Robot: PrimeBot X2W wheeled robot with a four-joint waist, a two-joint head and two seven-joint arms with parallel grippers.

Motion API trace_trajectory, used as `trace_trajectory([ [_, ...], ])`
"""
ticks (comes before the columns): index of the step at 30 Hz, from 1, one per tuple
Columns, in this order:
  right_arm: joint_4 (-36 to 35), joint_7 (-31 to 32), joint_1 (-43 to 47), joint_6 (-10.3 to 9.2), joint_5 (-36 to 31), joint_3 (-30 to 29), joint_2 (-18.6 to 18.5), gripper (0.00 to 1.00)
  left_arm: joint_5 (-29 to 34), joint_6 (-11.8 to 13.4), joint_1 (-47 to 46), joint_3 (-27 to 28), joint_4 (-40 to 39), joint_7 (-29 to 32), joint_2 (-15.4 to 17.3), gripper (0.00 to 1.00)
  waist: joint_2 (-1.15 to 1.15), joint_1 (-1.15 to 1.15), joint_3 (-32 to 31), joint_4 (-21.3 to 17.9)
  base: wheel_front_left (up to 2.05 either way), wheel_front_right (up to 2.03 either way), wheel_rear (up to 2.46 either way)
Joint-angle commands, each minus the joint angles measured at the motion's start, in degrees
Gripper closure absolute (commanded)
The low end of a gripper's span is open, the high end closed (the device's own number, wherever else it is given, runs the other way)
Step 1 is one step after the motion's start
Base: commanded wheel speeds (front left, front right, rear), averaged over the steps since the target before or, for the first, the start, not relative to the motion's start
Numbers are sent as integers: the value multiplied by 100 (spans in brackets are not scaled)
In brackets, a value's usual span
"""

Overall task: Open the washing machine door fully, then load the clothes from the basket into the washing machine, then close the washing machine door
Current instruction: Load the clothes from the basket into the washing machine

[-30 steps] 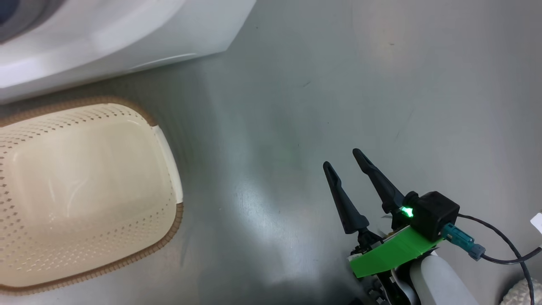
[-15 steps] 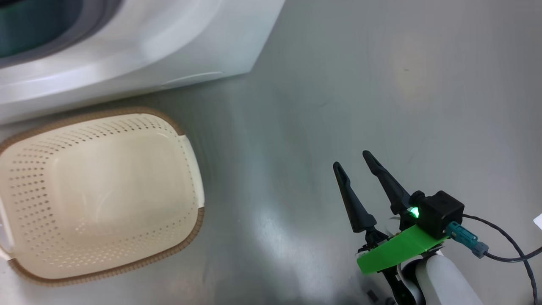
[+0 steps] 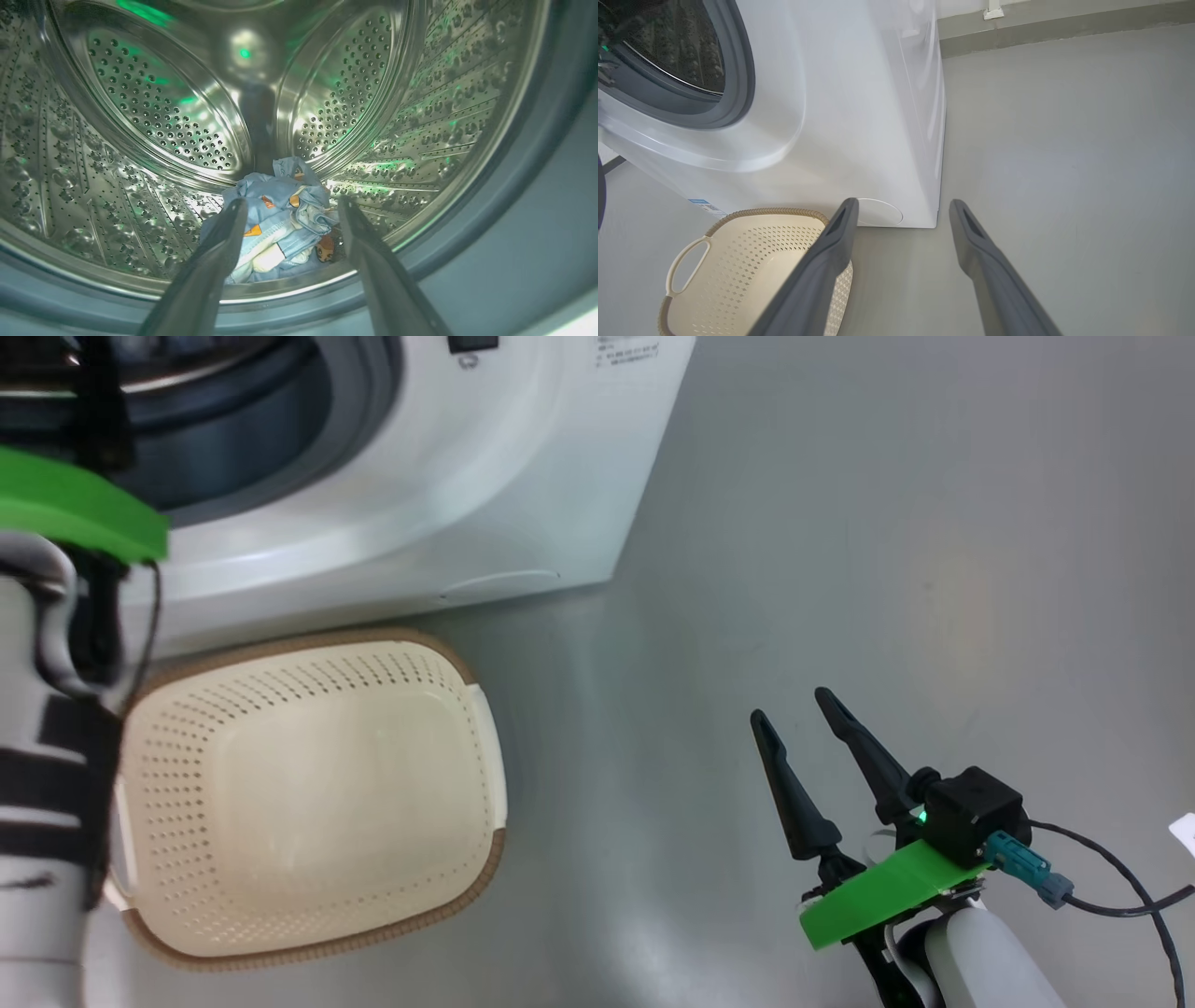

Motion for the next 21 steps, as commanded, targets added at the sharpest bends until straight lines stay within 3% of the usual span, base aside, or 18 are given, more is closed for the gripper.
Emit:
trace_trajectory([
  [1,-77,-68,224,16,-39,64,19,0,104,13,229,203,-247,-29,160,0,0,0,-405,203,0,0,0],
  [21,38,-68,767,16,-205,-130,19,0,964,59,2580,1169,-1881,-29,-580,0,0,0,-1673,472,0,0,0],
])
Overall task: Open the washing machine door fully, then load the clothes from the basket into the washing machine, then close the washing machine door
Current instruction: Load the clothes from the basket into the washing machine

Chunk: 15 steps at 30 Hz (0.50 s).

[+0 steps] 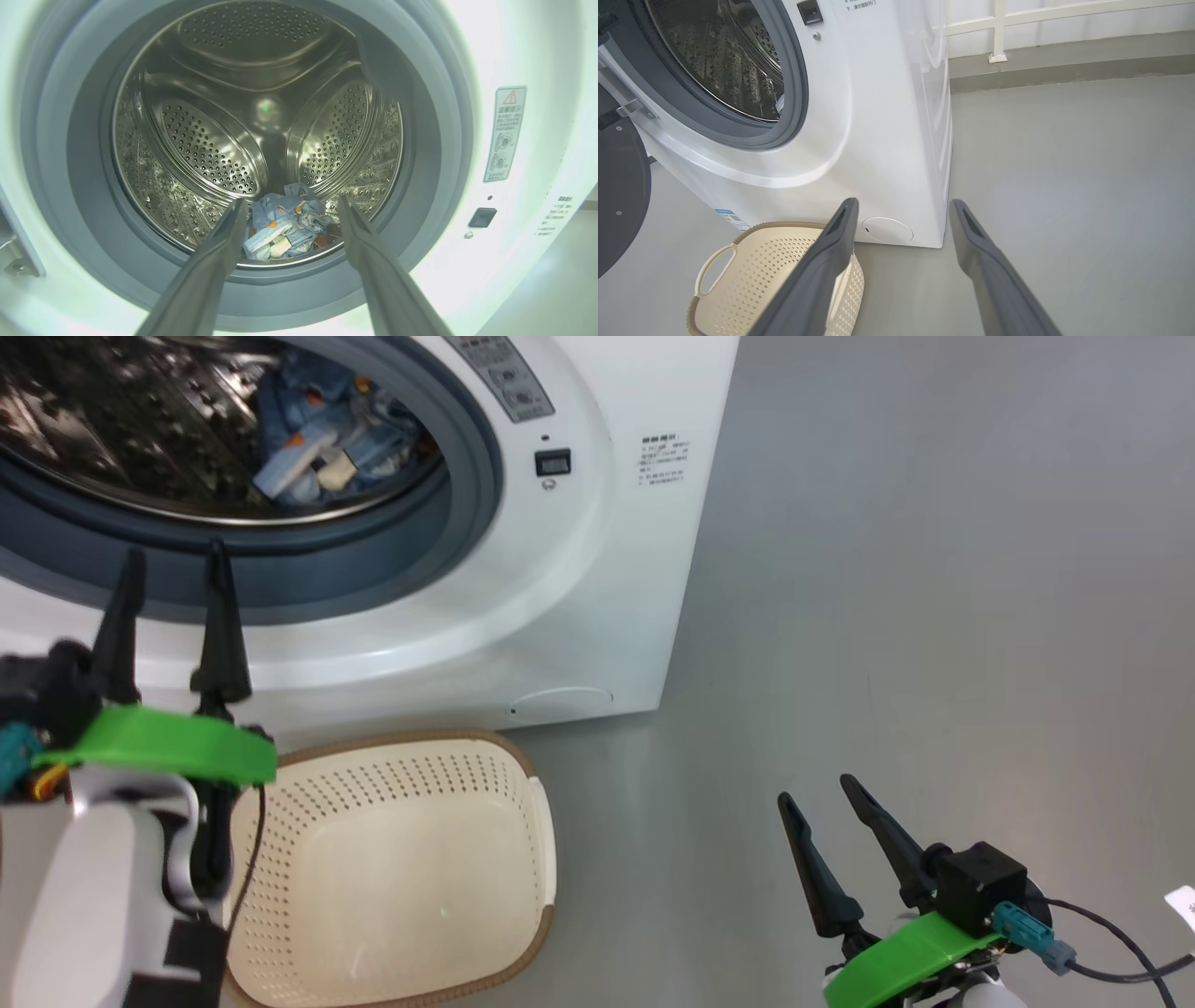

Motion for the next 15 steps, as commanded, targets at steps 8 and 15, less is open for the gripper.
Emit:
trace_trajectory([
  [8,-234,-69,285,16,-139,-48,18,0,394,76,1091,539,-800,-29,-101,0,0,0,-661,89,0,0,0],
  [15,-323,-69,534,16,-181,-171,18,0,744,84,1937,740,-1304,-29,-304,0,0,0,-1085,99,0,0,0],
])
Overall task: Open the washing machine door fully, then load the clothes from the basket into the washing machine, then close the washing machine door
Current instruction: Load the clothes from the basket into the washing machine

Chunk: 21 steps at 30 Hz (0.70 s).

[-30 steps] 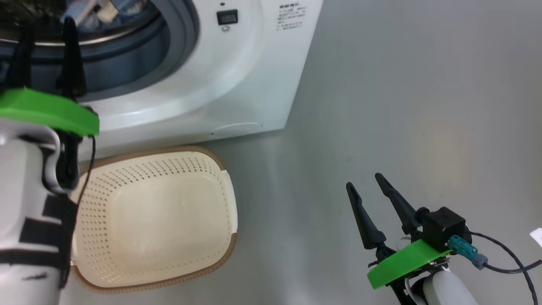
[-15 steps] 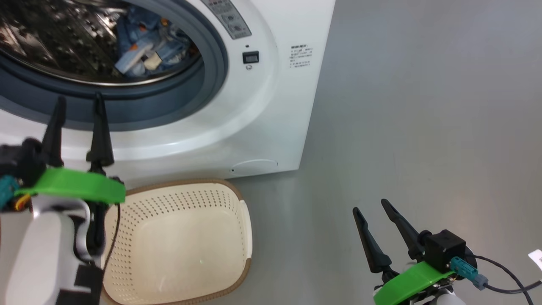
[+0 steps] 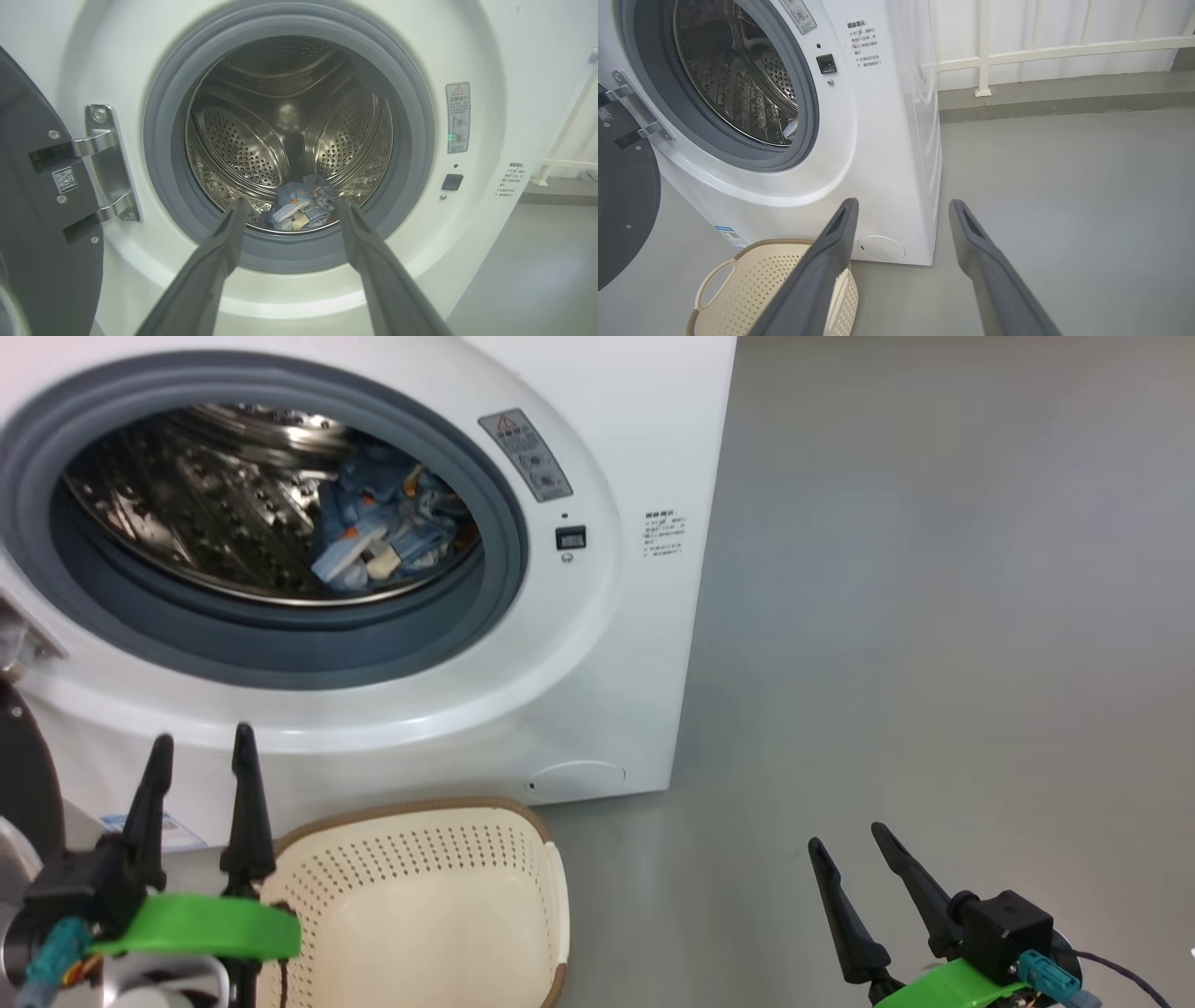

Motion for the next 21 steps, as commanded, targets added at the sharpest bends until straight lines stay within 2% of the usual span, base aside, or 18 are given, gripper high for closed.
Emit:
trace_trajectory([
  [1,-170,-69,-7,16,-86,107,10,0,65,19,27,243,-233,-30,95,0,0,0,-216,2,0,0,0],
  [10,-416,-69,218,16,-255,-67,10,0,260,68,845,605,-739,-30,-103,0,0,0,-386,-48,0,0,0],
  [21,-508,-69,291,16,-247,-144,10,0,257,252,1509,531,-978,-30,-187,0,0,0,-526,-130,0,0,0],
])
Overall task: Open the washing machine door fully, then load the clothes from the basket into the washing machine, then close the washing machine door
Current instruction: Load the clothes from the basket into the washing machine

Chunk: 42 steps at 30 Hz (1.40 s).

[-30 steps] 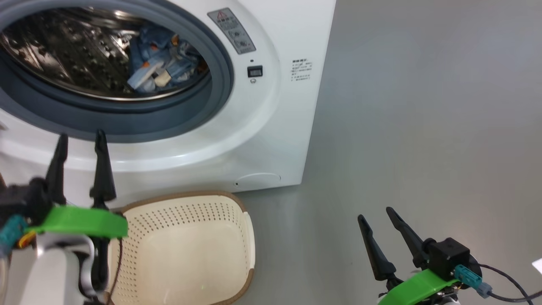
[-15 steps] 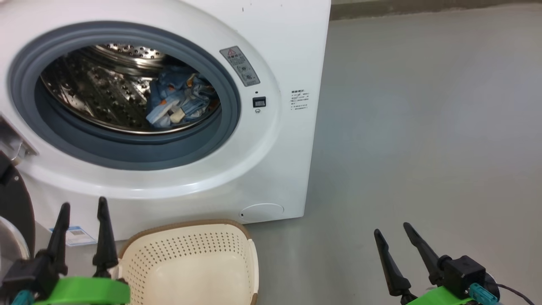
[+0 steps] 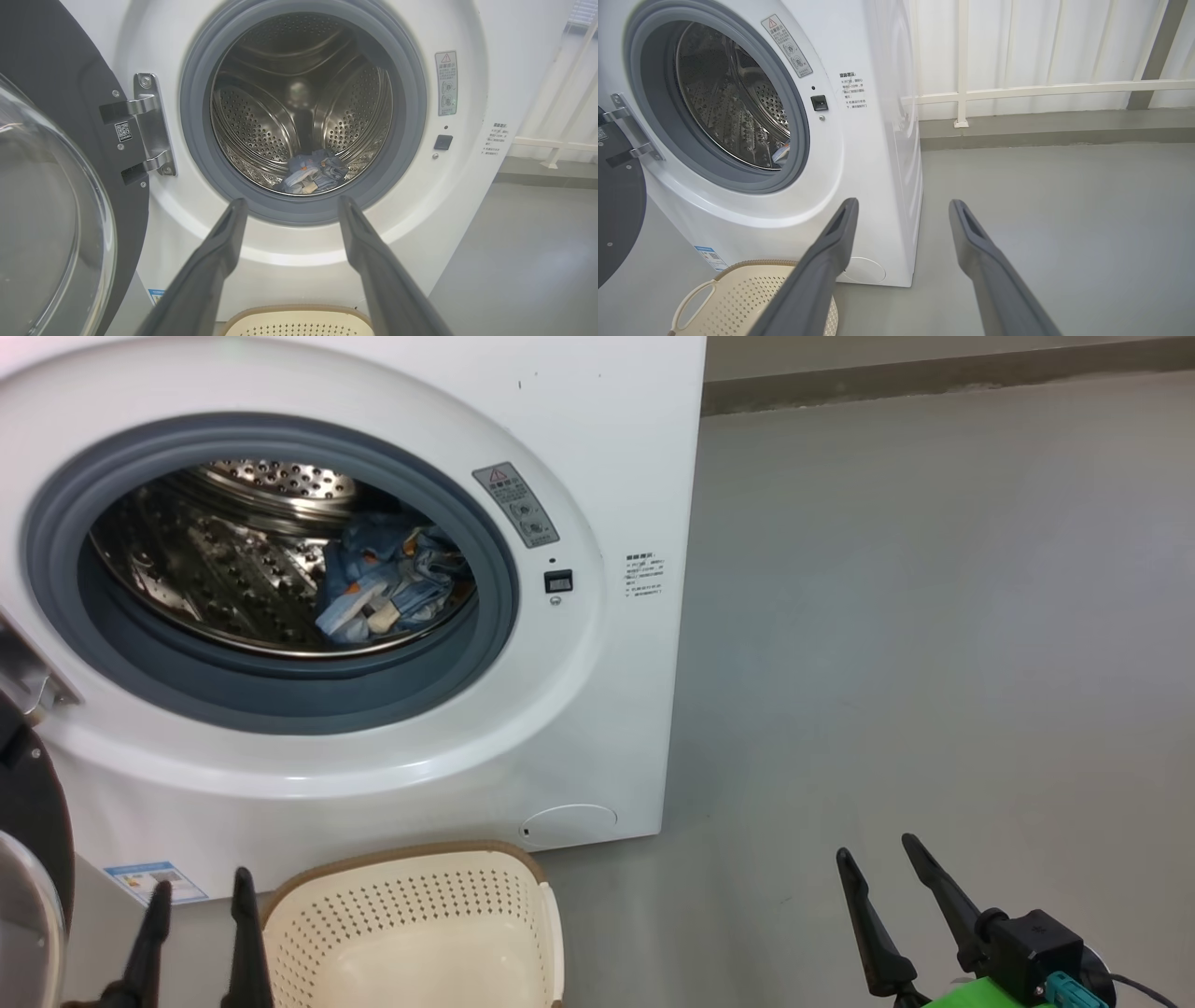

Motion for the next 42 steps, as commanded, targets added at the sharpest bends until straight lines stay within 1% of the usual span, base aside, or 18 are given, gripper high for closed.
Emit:
trace_trajectory([
  [1,-169,-69,-40,16,5,113,-9,0,-26,62,-51,138,-175,-30,35,0,0,0,-37,-21,0,0,0],
  [10,-250,-69,-26,16,-86,108,-9,0,-156,188,197,-23,-41,-30,30,0,0,0,-119,-47,0,0,0],
  [31,-163,-69,-15,16,-116,115,-9,0,-209,254,269,-166,-107,-30,29,0,0,0,-178,89,0,0,0],
  [42,-116,-69,-28,16,-93,144,-9,0,-209,265,262,-163,-177,-30,29,0,0,0,-147,84,0,0,0],
])
